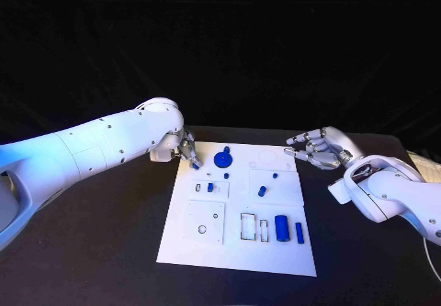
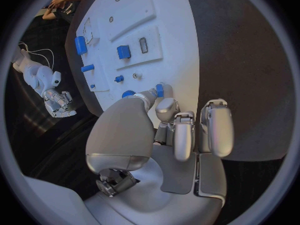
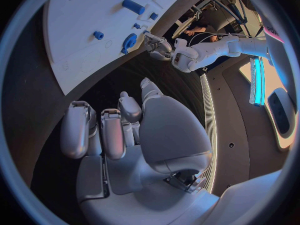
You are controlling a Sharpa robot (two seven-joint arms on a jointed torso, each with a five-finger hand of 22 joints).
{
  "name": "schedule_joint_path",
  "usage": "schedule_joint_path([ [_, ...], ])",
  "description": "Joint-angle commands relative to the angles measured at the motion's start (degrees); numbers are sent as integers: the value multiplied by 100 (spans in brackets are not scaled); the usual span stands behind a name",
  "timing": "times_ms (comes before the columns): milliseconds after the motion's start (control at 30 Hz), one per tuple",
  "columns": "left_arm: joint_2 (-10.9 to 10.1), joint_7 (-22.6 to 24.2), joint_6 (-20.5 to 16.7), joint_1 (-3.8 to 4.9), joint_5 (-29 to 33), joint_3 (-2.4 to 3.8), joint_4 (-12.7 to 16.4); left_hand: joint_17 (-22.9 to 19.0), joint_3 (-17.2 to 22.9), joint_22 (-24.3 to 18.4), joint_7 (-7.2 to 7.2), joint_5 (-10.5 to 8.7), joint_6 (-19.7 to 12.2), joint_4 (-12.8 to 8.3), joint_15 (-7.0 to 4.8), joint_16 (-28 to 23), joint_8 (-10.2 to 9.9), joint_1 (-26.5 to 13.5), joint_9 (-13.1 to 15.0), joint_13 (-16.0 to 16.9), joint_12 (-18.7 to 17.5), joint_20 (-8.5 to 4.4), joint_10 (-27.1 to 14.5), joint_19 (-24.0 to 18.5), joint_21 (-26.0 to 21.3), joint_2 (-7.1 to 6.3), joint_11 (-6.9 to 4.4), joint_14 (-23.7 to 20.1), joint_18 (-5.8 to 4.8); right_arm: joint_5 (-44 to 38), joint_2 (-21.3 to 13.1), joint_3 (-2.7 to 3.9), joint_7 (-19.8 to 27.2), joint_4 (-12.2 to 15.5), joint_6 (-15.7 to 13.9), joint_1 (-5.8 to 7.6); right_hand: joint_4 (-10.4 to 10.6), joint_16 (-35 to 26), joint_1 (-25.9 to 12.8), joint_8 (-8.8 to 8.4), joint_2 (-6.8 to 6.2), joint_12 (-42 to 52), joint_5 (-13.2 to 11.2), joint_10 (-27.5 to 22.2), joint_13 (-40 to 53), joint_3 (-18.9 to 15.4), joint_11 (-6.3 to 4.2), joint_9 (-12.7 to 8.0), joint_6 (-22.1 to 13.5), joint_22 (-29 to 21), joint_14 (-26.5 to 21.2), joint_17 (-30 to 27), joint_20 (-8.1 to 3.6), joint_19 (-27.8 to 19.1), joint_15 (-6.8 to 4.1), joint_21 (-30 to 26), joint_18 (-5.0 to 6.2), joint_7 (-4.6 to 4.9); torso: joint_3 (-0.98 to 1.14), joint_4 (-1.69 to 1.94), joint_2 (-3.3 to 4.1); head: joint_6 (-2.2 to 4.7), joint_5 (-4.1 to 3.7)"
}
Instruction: Assemble the parts on the task board
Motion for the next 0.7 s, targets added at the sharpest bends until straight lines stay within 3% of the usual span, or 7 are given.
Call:
schedule_joint_path([
  [33,-19,126,-171,-3,44,1,37,1508,987,392,-10,4,-32,-855,31,17,41,-145,55,-3,-7,9,48,26,-44,-32,20,606,-7,-11,5,1,41,0,69,-5,-5,-34,22,-18,19,-24,32,-38,-3,-34,14,-8,2,0,378,483,-16,-37,-17,-19,114,-8,0,0,-4,7,-9],
  [233,-178,220,-465,-9,203,0,281,1508,1230,386,-19,84,-32,-971,21,17,115,-286,140,-13,-8,11,63,21,-61,-120,11,606,-5,-6,-3,1,32,-1,97,-5,-5,-34,22,-18,19,-24,32,-38,-3,-34,14,-8,2,0,378,483,-16,-37,-17,-19,114,-8,1,11,-5,16,-20],
  [467,-577,284,-935,-42,208,-43,963,1508,1358,396,-36,154,-10,-1049,14,17,163,-375,188,3,14,5,97,26,-60,-196,-2,606,-6,3,-27,1,22,18,110,-4,5,-41,11,-17,26,-24,41,-38,-6,-48,14,-8,2,-1,377,477,-15,-36,-16,-22,114,-7,15,21,-15,8,1],
  [700,-1046,289,-1491,-179,131,-75,1755,1508,1426,456,-50,166,24,-1089,7,17,193,-430,210,50,64,-2,148,59,-9,-247,-15,606,-21,5,-56,1,17,28,104,-4,5,-41,11,-17,26,-24,41,-38,-6,-48,14,-8,2,-1,377,477,-15,-36,-16,-22,114,-7,18,31,-32,-12,21],
])
